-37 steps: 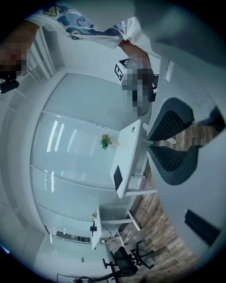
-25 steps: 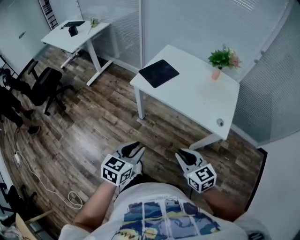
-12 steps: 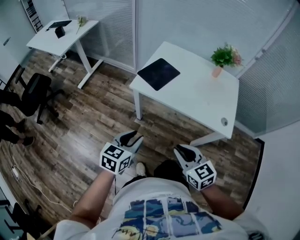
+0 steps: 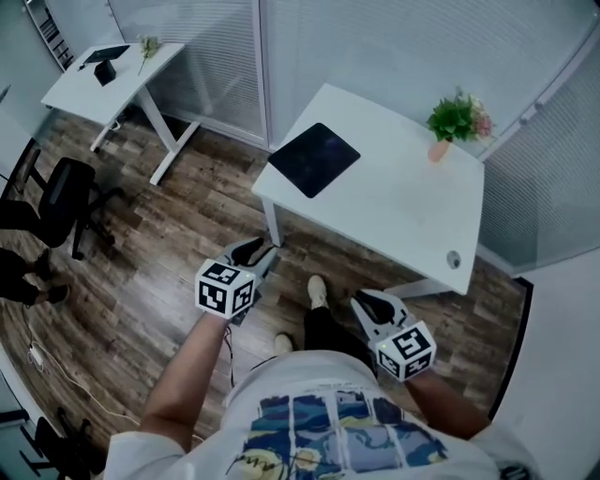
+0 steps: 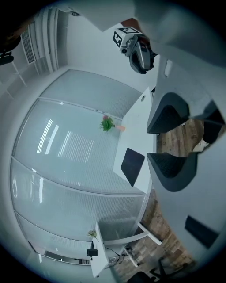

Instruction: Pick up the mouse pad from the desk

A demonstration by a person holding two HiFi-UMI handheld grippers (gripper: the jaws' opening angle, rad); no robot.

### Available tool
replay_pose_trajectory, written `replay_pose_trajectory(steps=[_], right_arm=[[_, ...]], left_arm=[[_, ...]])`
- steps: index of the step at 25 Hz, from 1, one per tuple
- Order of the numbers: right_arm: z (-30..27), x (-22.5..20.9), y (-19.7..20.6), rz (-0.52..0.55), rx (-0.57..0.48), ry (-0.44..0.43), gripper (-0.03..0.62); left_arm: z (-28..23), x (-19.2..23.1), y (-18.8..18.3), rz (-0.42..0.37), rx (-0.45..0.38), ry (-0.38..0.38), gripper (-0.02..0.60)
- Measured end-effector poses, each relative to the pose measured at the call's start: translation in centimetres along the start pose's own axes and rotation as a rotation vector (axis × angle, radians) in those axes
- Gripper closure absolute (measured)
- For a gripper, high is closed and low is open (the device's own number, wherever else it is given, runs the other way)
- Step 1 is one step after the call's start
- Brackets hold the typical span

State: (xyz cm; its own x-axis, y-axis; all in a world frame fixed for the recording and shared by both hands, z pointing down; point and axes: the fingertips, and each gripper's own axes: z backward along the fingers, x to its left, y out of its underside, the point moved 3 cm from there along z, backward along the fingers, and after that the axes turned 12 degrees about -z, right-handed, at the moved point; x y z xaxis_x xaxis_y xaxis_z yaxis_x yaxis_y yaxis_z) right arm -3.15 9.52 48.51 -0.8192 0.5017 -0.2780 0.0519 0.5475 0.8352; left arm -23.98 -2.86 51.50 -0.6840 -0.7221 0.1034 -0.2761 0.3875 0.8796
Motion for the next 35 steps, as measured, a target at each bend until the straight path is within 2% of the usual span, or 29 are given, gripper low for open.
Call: replay_pose_trajectory(steps=[3, 10, 22, 27, 35], right_arm=[[-2.3, -2.9, -1.7, -0.007, 0.015, -0.021, 0.546], [-7.7, -10.7, -6.1, -0.010, 0.037, -0.069, 0.548], [-10.5, -21.1, -8.7, -0.041, 0.102, -0.039, 0.551], [-11.4, -24.8, -8.8, -0.058, 0.112, -0.013, 0.556], [-12.5, -27.5, -8.8, -0.059, 0.134, -0.014, 0.556]], left_arm=[[-3.2, 3.0, -1.0, -0.007, 0.036, -0.032, 0.454], [-12.1, 10.6, -3.3, 0.033, 0.101, -0.078, 0.454], [-23.3, 21.5, -3.0, 0.095, 0.219, -0.166, 0.426], [-27.2, 24.1, -2.2, 0.113, 0.261, -0.168, 0.425], [-31.8, 26.9, -0.6, 0.159, 0.315, -0.139, 0.400]])
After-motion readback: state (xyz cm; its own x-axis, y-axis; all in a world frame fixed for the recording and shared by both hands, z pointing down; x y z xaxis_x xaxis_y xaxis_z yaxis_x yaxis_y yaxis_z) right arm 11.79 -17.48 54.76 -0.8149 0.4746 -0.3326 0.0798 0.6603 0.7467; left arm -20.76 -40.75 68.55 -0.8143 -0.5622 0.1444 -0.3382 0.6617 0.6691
